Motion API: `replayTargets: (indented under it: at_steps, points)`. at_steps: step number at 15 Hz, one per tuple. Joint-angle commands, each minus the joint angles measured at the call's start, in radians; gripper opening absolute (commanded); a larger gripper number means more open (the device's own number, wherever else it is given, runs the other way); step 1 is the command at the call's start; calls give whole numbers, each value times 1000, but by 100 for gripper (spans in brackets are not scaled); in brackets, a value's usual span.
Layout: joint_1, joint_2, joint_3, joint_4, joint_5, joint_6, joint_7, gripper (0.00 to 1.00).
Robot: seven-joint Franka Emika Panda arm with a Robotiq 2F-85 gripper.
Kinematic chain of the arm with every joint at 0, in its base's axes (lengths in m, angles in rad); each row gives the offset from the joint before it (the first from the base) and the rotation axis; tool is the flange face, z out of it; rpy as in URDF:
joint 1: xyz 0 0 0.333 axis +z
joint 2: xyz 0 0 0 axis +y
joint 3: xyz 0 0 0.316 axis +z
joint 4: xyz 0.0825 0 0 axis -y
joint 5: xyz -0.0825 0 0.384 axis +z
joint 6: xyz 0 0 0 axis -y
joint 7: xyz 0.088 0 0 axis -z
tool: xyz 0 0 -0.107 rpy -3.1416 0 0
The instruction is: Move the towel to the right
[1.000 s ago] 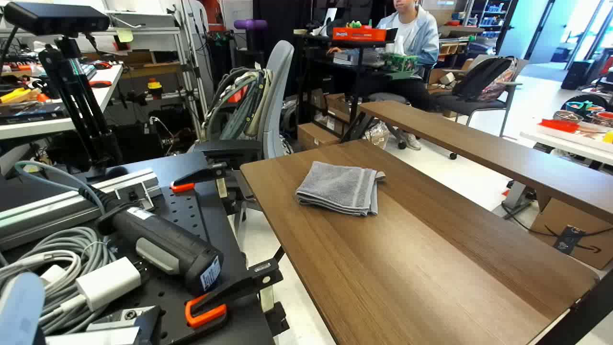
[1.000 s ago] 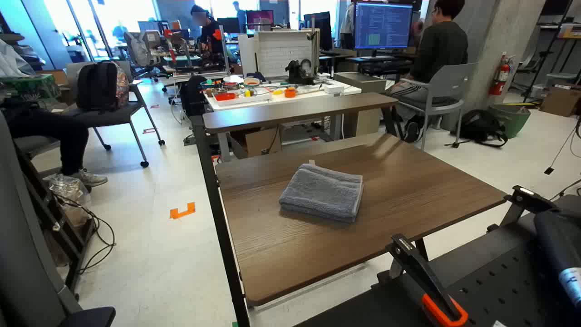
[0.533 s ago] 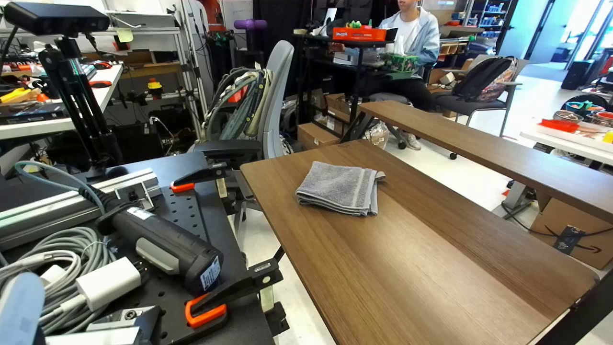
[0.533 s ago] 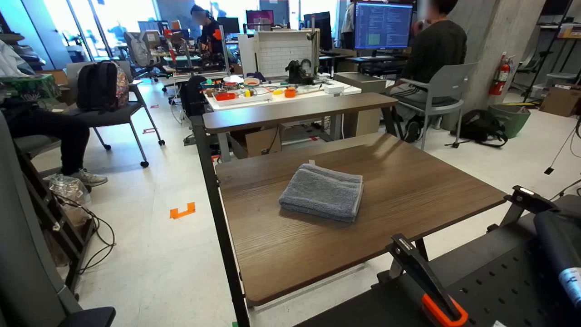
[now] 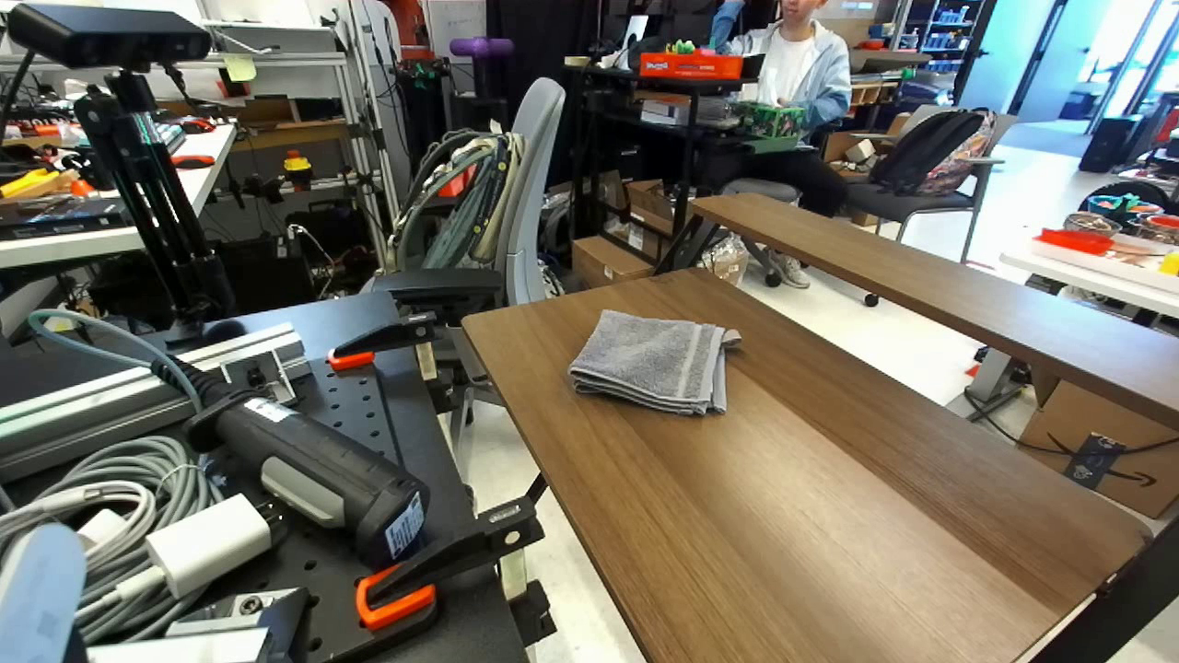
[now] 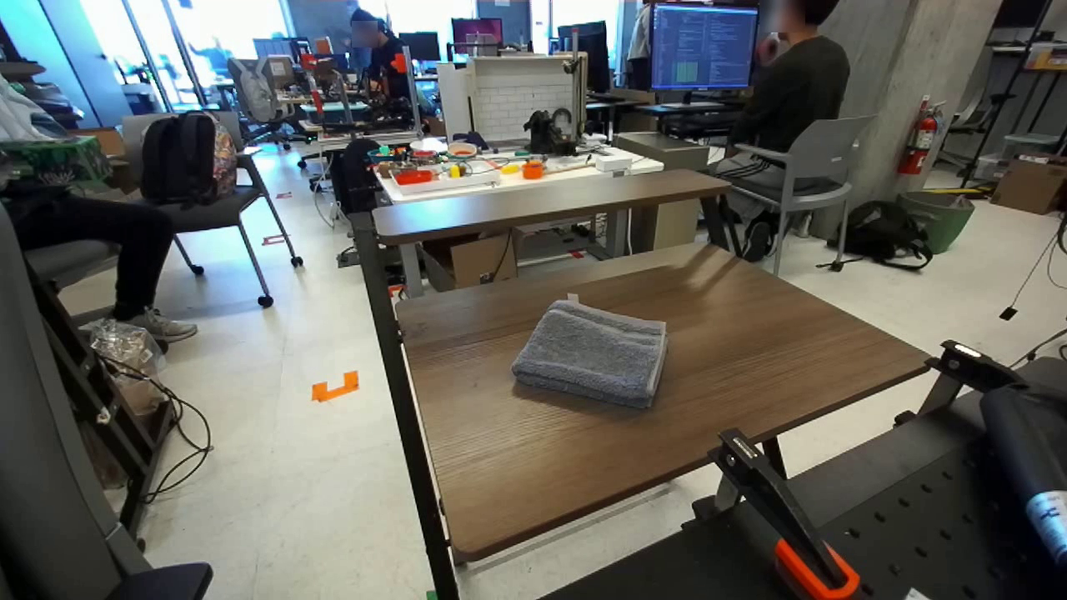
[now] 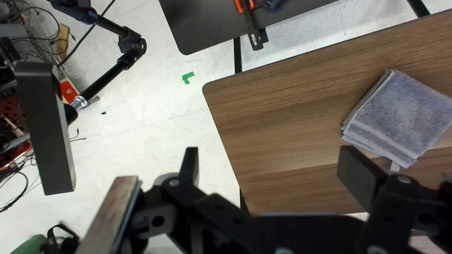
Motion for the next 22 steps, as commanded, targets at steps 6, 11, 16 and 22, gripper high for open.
replayTargets:
  at_steps: [6, 11, 16, 22]
  points:
    - [105, 264, 40, 13, 38, 271, 102, 100]
    - [163, 487, 92, 48, 4, 471, 212, 100]
    - [246, 732, 75, 139, 0, 666, 274, 100]
    - [305, 996, 28, 316, 150, 712, 155, 100]
